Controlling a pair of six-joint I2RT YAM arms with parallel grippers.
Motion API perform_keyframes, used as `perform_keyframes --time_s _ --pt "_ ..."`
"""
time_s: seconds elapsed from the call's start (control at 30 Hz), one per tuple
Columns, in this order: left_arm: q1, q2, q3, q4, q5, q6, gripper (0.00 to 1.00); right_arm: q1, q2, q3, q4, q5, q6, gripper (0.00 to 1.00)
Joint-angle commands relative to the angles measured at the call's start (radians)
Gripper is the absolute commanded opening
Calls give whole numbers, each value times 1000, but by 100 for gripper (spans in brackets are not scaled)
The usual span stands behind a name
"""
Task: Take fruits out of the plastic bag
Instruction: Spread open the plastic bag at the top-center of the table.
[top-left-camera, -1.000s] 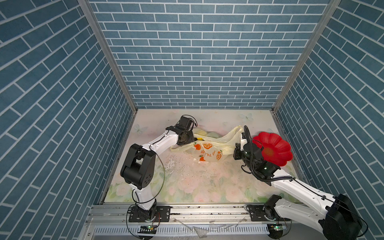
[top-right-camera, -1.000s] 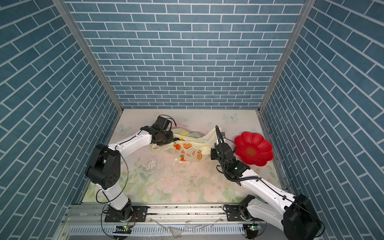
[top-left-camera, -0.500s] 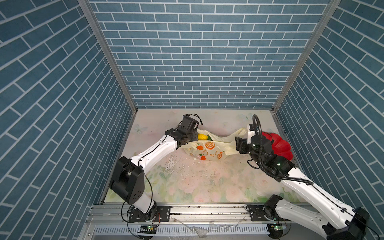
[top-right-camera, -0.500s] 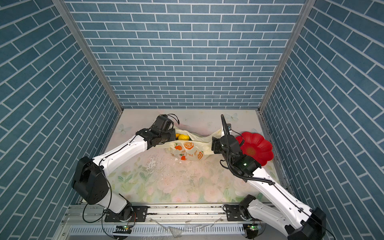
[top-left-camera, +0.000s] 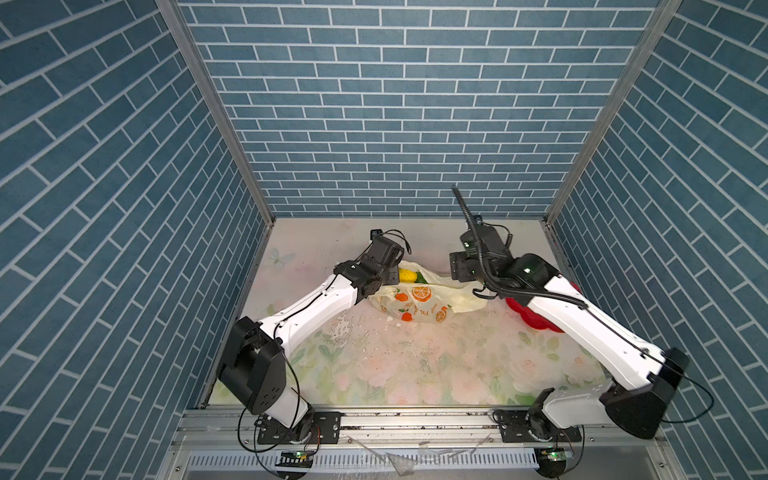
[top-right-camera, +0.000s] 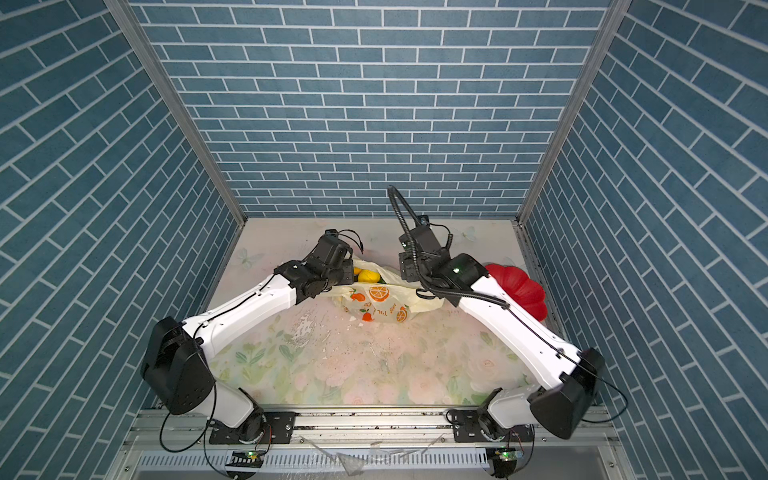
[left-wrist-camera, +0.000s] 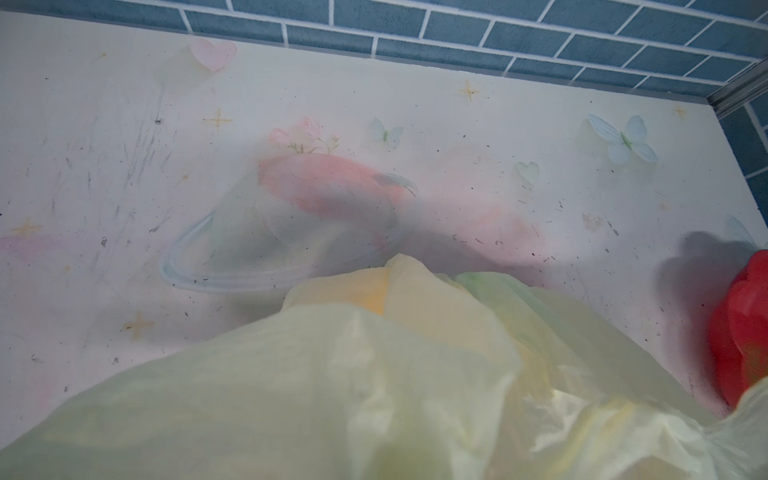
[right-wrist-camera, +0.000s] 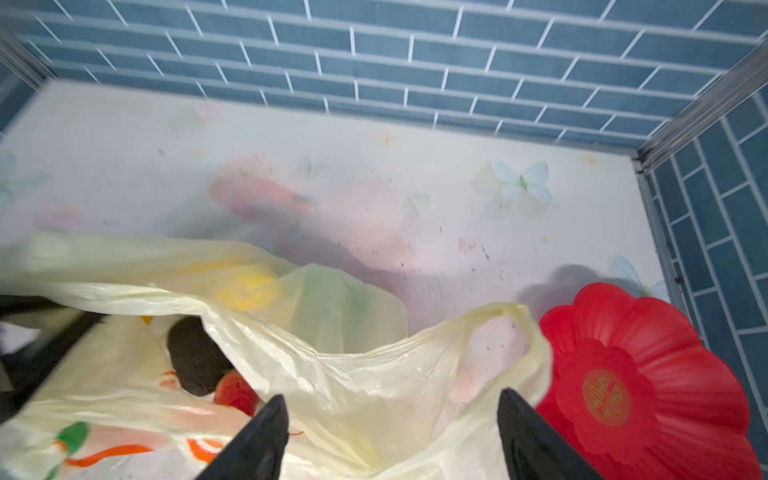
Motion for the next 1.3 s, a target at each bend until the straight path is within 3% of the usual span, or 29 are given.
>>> perform_keyframes --time_s 0.0,0.2,0.5,0.87,1.27 --pt "-4 -31 17 5 -10 4 0 2 77 74 -125 -53 62 79" --pt "-4 -28 22 -9 -12 2 0 17 114 27 -143 -111 59 76" --pt "0 -37 2 18 10 -28 0 34 81 -123 -168 -127 117 79" --pt "37 -76 -81 58 74 -72 0 1 73 -292 -72 -182 166 78" --pt "39 -76 -107 101 153 -30 0 11 -15 -196 11 -202 57 77"
